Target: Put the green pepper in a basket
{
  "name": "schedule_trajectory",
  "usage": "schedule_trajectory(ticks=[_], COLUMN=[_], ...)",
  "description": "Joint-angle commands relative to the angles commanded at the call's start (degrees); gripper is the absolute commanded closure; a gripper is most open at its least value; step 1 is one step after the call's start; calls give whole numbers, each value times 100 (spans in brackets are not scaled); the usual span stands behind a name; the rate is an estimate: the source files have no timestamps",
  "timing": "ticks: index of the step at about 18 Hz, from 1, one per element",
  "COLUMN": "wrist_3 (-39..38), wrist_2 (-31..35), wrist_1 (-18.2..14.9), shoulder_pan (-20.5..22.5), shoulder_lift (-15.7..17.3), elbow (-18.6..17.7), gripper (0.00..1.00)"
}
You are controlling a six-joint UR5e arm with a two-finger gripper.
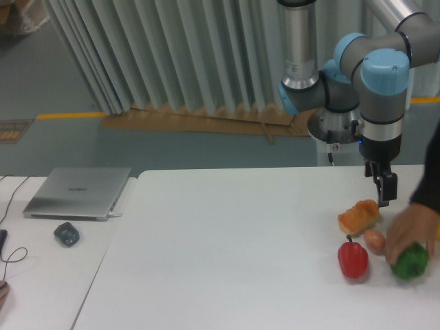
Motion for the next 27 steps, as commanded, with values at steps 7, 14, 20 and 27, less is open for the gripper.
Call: schedule_trajectory(ticks=[7, 14, 20, 27], wrist_3=[0, -9, -18, -1035], wrist_2=[0, 9, 0, -17], wrist_1=[0, 9, 9, 79], shoulder_pan=[0, 0, 0, 17], shoulder_lift=[9, 0, 0, -53], elbow=[0, 0, 9, 88], gripper=[0, 0, 0, 0])
